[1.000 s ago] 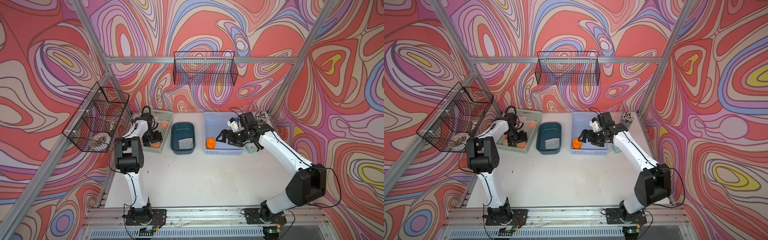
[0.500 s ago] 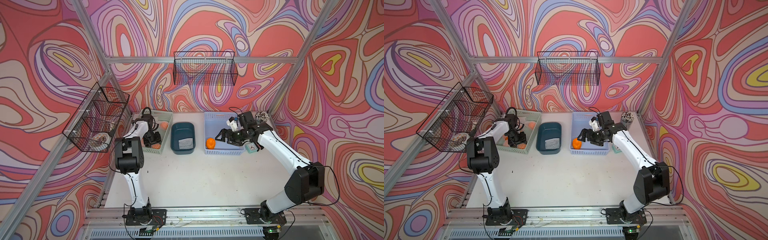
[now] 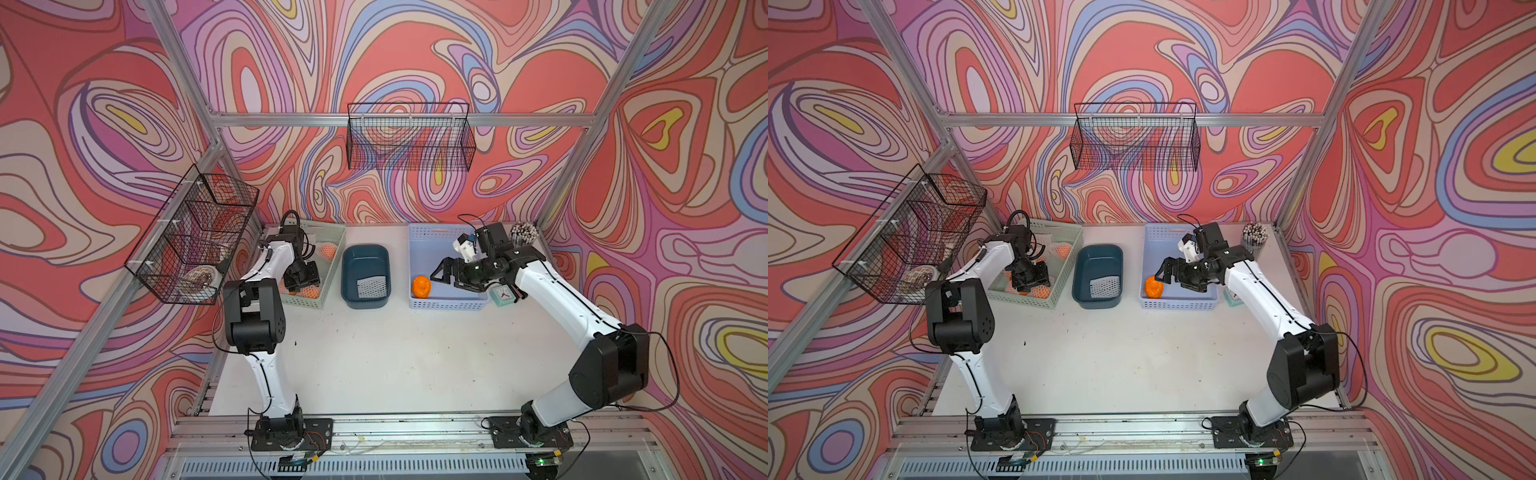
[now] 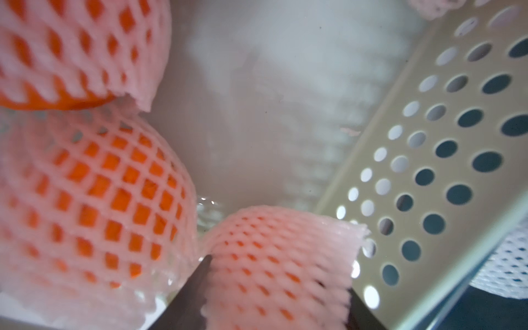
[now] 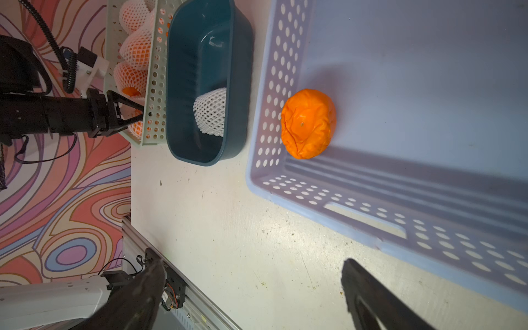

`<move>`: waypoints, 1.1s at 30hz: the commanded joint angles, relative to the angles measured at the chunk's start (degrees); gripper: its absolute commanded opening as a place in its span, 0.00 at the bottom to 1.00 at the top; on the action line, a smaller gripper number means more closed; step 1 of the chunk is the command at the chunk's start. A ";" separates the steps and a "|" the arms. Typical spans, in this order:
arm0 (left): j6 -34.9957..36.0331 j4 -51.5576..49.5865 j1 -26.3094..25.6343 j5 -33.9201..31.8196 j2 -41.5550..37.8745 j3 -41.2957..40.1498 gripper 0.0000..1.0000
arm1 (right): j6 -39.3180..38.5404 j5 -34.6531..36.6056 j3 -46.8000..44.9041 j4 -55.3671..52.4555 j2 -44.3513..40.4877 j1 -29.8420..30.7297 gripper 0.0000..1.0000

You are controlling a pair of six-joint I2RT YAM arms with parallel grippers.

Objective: Remove foam nets from oranges
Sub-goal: Pick up the orange from the basket.

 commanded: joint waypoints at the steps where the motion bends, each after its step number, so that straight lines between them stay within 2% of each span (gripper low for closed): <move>1: -0.07 -3.48 0.36 -1.51 -2.50 2.11 0.51 | -0.81 0.45 1.25 -0.46 -0.84 -0.14 0.98; 12: -0.12 -8.61 0.49 -1.93 -5.06 9.04 0.51 | -1.65 0.31 1.36 -0.73 -0.65 -0.15 0.98; 20: -1.49 -12.10 0.45 0.24 -8.42 12.81 0.51 | -2.00 -0.21 1.44 -0.45 -0.41 -0.14 0.98; 27: -5.37 -10.98 -0.29 5.53 -16.36 9.17 0.51 | -2.14 -2.11 1.70 0.26 0.24 -0.14 0.98; 33: -8.74 -10.12 -6.55 8.03 -24.48 2.91 0.52 | -2.40 -3.13 1.91 0.52 1.11 -0.14 0.98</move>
